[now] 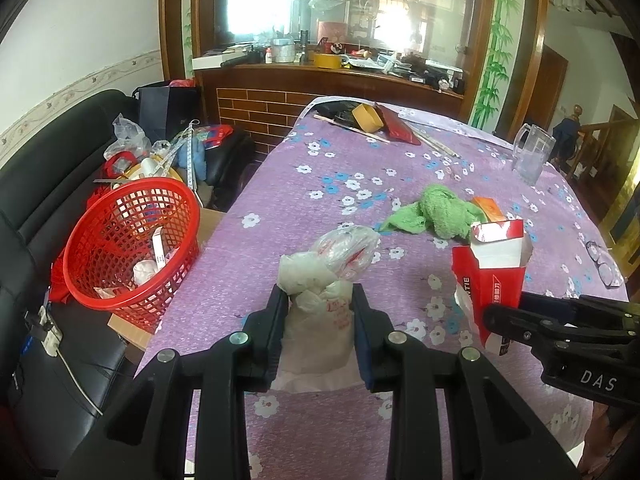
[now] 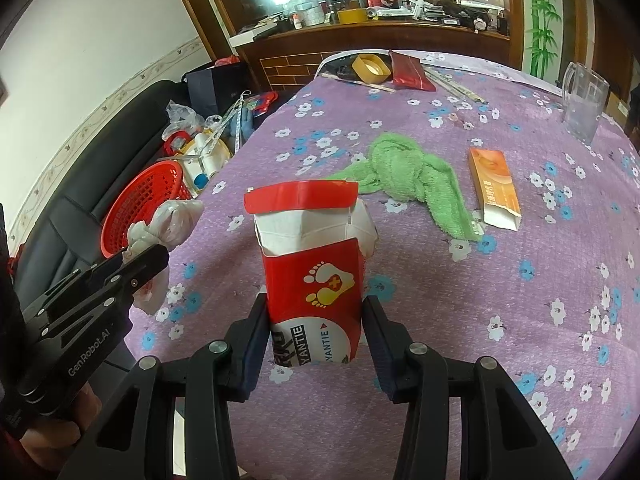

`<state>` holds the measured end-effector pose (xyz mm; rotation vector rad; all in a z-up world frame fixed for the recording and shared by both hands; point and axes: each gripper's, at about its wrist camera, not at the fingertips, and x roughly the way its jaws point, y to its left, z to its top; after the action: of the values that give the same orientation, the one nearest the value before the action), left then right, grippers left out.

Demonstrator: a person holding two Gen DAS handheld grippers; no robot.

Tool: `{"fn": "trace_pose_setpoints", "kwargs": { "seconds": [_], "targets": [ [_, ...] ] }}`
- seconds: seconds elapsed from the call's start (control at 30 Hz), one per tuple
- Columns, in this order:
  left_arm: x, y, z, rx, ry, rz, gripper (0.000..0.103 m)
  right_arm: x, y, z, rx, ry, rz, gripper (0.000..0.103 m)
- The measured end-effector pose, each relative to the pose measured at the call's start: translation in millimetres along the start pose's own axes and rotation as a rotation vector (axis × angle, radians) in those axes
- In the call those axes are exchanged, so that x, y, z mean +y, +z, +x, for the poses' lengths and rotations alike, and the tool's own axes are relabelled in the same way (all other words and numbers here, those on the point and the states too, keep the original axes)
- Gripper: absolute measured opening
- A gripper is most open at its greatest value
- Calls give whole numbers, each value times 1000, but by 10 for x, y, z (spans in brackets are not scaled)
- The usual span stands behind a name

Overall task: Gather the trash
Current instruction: 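Lift the white bag and red carton off the table, then carry the white bag and red carton over the red wastebasket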

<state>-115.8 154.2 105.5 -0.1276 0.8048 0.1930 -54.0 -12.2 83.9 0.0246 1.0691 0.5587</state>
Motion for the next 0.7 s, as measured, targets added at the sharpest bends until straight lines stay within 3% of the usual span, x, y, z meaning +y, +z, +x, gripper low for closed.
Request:
{"fn": "trace_pose_setpoints", "kwargs": {
  "seconds": [0.7],
  "targets": [
    [321, -49, -71, -16, 33, -60, 29, 318, 65, 66, 10, 23, -48, 50]
  ]
}}
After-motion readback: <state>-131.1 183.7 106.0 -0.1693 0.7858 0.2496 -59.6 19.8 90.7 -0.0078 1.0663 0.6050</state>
